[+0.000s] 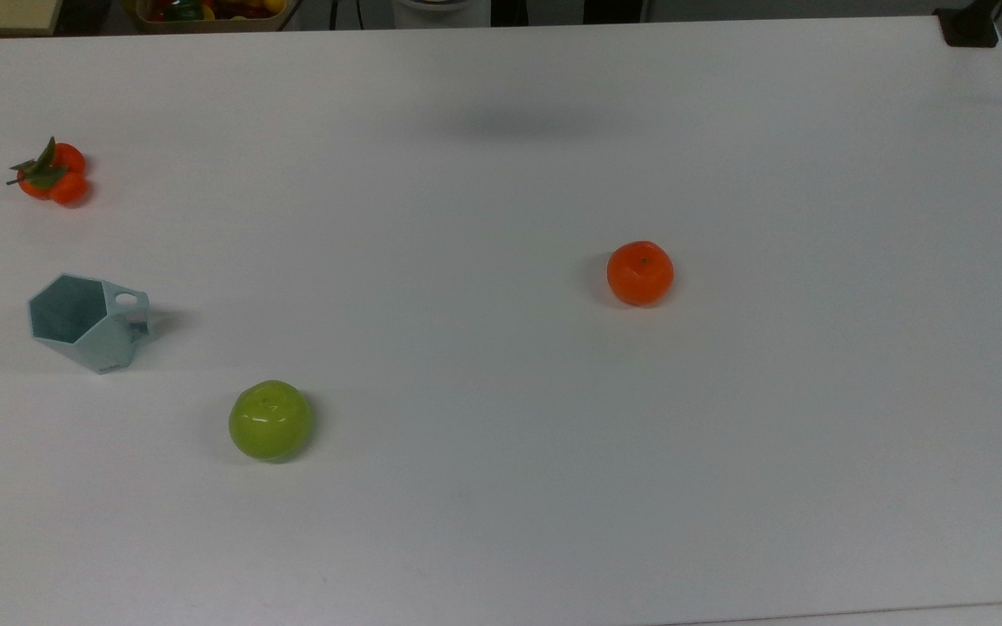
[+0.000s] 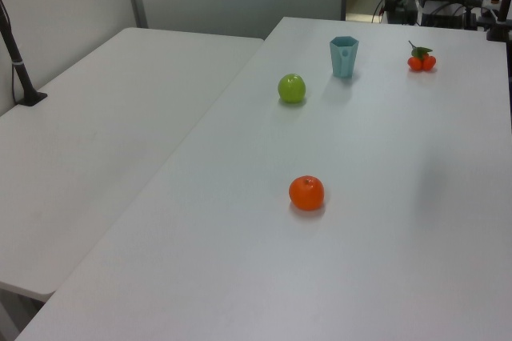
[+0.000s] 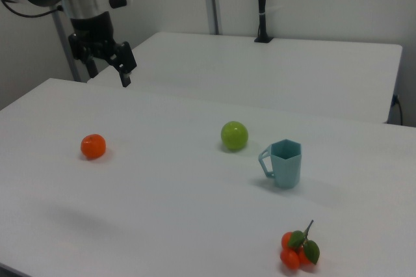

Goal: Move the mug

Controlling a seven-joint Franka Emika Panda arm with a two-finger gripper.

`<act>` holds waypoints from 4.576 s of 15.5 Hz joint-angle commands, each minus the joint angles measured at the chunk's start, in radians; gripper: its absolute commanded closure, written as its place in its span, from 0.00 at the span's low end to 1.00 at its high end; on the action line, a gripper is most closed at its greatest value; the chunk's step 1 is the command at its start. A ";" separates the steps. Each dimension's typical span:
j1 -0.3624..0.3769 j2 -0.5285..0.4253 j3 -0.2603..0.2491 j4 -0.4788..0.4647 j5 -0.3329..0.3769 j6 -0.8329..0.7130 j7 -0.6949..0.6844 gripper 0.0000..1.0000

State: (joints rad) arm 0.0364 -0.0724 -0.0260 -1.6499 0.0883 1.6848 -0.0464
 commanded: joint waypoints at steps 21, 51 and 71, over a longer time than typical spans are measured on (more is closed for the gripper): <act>-0.102 0.431 -0.192 0.110 -0.032 0.548 0.565 0.00; -0.165 0.655 -0.193 0.071 -0.076 0.794 0.574 0.51; -0.165 0.646 -0.193 0.073 -0.113 0.791 0.568 0.92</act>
State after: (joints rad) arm -0.1315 0.5919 -0.2147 -1.5613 -0.0086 2.4474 0.5160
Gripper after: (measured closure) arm 0.753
